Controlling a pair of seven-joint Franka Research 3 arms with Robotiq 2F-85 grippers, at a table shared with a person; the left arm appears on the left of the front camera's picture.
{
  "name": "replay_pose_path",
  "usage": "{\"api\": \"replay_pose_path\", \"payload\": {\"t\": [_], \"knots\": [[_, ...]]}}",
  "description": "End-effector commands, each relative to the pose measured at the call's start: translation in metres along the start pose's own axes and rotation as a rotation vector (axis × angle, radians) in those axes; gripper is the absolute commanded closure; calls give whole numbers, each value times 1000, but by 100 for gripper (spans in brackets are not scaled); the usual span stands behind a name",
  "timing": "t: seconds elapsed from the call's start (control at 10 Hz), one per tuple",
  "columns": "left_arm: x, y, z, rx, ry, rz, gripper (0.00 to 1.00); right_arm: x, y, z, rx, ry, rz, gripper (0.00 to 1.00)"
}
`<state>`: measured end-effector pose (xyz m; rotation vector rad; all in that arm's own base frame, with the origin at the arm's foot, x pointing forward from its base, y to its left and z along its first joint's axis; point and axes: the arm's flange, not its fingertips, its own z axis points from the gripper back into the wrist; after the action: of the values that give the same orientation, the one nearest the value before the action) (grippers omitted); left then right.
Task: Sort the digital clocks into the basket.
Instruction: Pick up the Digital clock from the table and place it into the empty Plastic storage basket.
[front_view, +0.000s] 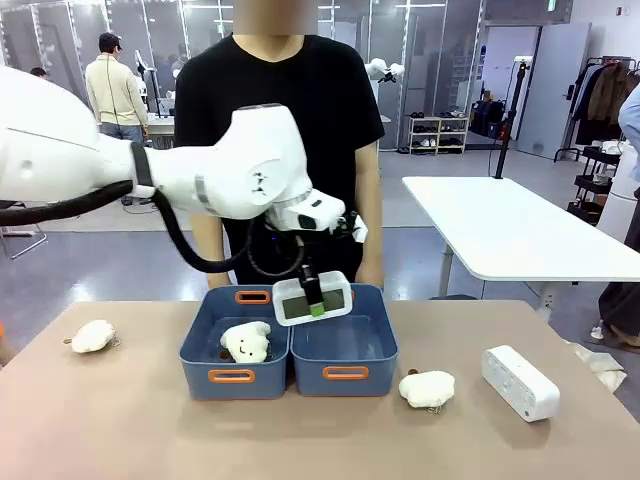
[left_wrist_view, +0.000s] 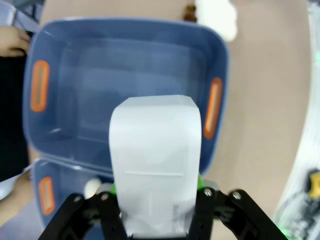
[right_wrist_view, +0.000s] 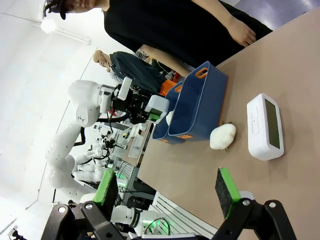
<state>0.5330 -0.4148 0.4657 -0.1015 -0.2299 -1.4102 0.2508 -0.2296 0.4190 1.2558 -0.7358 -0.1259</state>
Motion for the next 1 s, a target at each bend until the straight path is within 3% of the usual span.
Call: {"api": "replay_pose_path", "payload": {"t": [0.0,0.3,0.7,0.9], "knots": [[33,16,-17,-1,72,110,49,1,1,1,11,-10,20,0],[50,17,-71,-10,113,170,49,1,1,1,11,-10,20,0],[43,22,-102,-34,146,185,49,1,1,1,11,-10,20,0],[37,24,-111,-67,148,188,31,1,1,1,11,-10,20,0]]}}
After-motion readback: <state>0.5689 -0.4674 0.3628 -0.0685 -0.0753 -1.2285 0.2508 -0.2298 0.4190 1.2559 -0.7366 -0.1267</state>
